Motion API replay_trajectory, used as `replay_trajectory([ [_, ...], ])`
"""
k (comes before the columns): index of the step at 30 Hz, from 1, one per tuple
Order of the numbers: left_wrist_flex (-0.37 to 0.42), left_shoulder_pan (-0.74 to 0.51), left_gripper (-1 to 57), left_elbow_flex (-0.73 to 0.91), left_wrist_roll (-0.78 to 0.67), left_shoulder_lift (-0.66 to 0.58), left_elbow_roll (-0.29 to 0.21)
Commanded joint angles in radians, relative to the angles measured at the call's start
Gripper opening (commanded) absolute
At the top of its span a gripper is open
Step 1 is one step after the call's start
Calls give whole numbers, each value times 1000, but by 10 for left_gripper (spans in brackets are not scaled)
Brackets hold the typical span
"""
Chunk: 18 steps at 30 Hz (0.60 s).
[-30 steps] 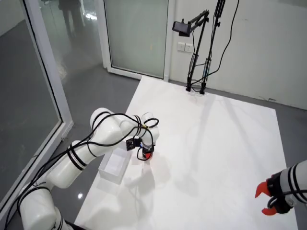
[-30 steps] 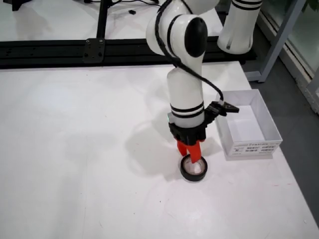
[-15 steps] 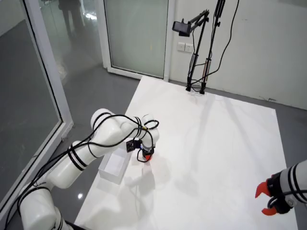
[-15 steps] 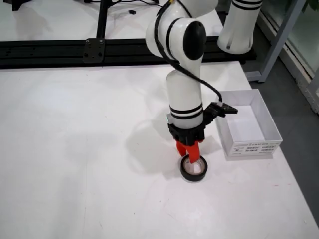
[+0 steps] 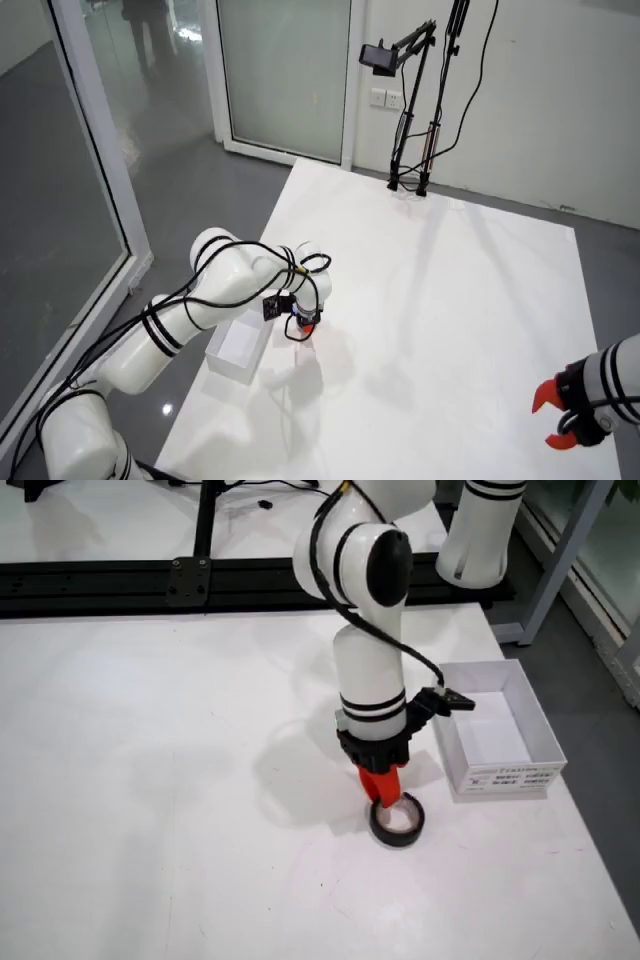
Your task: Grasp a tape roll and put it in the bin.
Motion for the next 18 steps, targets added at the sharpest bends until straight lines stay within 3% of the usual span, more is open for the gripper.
replay_trajectory([
  [1,18,-8,-9,-34,14,16,-23],
  [15,352,-81,-8,-367,133,-2,-9],
  [18,388,-84,-8,-381,140,-39,-9],
])
